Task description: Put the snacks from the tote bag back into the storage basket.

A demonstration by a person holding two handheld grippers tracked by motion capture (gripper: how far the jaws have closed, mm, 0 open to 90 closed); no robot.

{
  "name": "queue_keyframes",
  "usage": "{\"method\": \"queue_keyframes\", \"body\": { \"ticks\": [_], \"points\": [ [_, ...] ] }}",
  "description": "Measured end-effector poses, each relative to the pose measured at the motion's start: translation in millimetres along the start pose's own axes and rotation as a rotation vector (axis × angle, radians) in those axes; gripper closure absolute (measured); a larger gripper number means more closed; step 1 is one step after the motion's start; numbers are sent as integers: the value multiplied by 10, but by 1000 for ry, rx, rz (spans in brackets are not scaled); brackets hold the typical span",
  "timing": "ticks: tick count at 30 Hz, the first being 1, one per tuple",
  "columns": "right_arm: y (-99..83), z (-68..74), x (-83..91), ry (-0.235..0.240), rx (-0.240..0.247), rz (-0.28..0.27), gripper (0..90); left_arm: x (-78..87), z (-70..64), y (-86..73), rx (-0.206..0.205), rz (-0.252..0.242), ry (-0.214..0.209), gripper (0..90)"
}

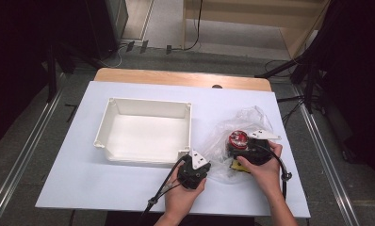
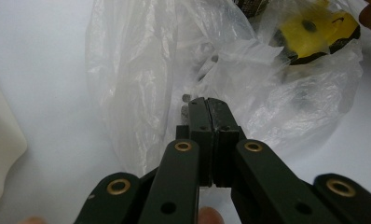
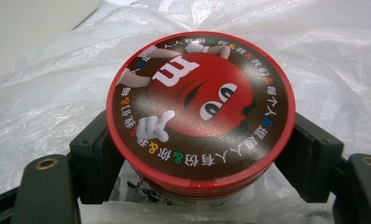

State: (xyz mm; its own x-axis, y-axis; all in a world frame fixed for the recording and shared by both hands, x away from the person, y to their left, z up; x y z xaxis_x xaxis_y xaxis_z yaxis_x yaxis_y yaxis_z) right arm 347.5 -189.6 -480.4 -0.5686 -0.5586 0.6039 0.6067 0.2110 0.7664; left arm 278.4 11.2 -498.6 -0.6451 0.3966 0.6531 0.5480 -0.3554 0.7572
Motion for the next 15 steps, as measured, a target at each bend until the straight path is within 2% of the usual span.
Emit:
{"method": "queue_keyframes", "body": {
  "ticks": [5,11,15],
  "points": [
    [14,19,18,-29,17,-8,253,1,1,0,-2,1,1,900],
    [2,14,56,0,-20,-31,254,-3,5,2,2,2,1,900],
    [22,25,117,8,-9,-46,254,-1,5,3,2,0,4,900]
  ]
}}
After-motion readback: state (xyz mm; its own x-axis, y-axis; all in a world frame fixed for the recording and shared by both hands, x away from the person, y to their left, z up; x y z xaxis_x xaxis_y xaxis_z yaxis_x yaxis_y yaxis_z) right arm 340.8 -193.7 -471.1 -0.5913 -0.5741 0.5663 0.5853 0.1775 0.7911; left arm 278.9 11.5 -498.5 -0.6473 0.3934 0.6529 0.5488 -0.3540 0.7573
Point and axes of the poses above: each handheld gripper's, and its own axes: x roughly backward along the jaws, y roughly out of its top, z roughly to its left, the point moved 3 cm from there along -x, roughly forward along the jaws, and after that the axes turned 11 degrees about y, right-handed, at the moved point
